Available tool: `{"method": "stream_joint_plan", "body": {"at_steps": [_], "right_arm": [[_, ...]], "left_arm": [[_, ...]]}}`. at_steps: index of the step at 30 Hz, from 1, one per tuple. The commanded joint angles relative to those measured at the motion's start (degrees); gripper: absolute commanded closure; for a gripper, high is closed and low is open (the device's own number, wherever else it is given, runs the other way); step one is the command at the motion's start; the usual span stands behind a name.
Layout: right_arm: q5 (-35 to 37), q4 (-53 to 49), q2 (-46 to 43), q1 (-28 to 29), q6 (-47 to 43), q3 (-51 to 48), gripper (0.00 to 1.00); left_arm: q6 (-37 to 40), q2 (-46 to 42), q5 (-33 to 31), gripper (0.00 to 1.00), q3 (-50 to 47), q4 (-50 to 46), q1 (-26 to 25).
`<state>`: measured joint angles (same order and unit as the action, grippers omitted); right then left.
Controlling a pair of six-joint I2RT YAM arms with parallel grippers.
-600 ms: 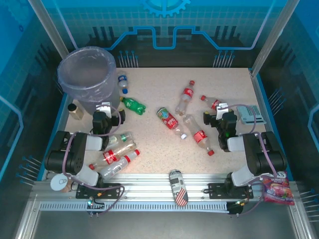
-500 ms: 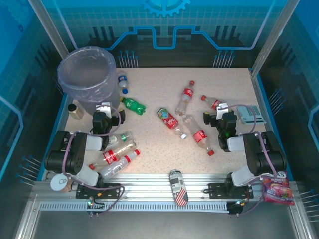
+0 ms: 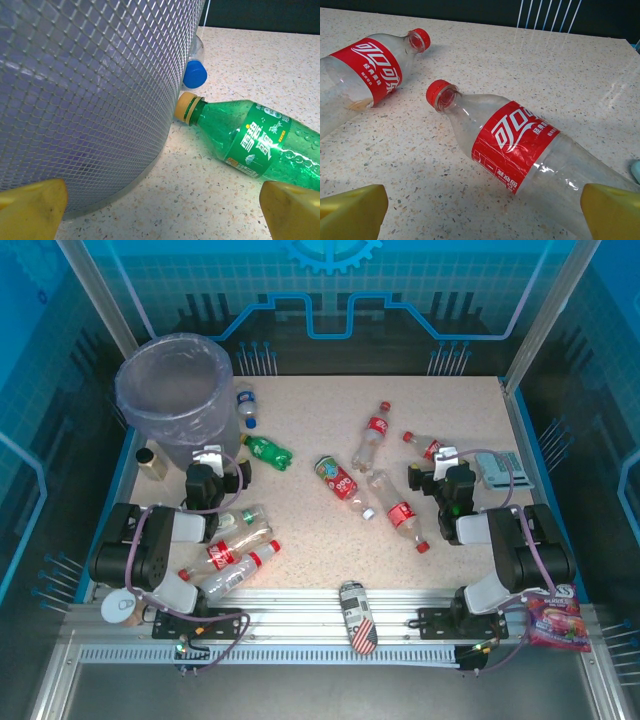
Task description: Put the plastic bottles in the bin
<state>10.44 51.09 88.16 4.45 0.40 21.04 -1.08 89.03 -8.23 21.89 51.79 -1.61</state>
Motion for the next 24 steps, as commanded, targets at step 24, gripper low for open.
{"method": "stream_joint_plan", "body": {"at_steps": [24], "right_arm": [[-2.0, -44.0, -23.7, -1.3, 6.3, 15.0, 0.00]], "left_arm": [[1.4, -21.6, -5.3, 0.01, 9.8, -31.4, -1.0]]}}
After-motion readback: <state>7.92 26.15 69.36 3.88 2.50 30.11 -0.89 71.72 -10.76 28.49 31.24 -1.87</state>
